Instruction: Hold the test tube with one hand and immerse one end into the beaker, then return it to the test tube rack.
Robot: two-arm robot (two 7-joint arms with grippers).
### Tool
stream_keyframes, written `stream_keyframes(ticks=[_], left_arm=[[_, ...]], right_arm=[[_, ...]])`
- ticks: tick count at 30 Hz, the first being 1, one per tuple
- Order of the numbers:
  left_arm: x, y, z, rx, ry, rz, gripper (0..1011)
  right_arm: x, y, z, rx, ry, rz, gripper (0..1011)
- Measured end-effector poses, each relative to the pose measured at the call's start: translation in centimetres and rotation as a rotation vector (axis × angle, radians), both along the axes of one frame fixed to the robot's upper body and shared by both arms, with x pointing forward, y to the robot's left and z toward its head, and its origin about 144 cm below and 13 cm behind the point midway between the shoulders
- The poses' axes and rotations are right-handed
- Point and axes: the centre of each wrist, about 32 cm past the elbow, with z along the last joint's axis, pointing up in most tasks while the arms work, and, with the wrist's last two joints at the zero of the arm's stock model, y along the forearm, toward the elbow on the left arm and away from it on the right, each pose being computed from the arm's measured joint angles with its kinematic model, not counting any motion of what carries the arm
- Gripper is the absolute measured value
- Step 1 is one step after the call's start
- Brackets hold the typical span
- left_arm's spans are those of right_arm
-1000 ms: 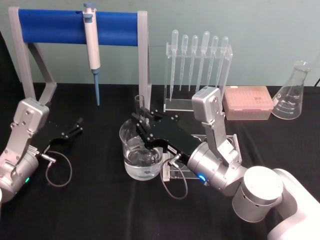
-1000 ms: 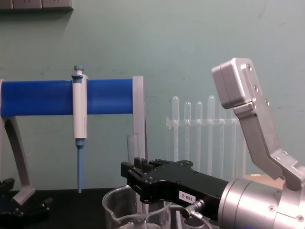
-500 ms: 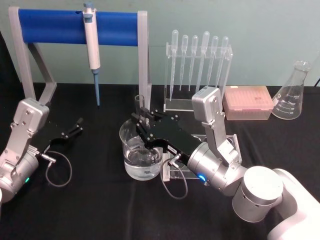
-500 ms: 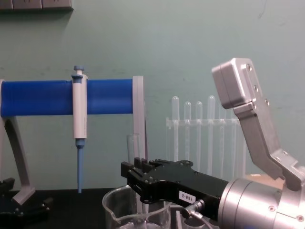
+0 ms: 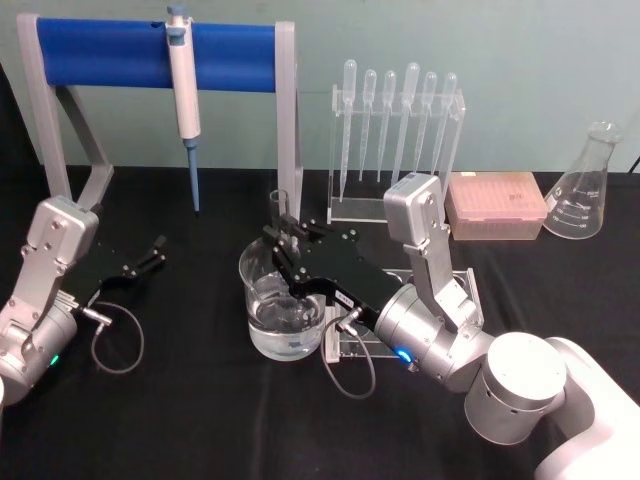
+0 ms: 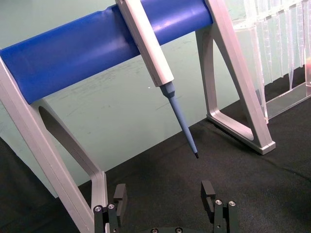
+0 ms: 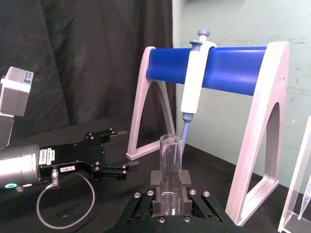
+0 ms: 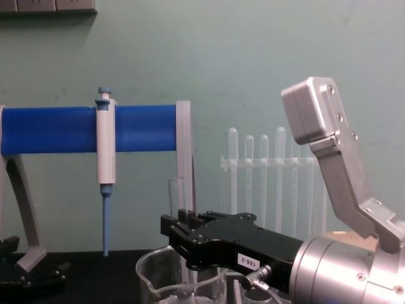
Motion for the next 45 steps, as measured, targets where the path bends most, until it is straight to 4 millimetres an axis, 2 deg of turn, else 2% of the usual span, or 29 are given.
stream_keyframes(ticks=[45], left_arm=[[0.0, 0.0, 0.0, 0.0, 0.0, 0.0, 1000]], right_arm=[[0.0, 0.0, 0.0, 0.0, 0.0, 0.0, 226]])
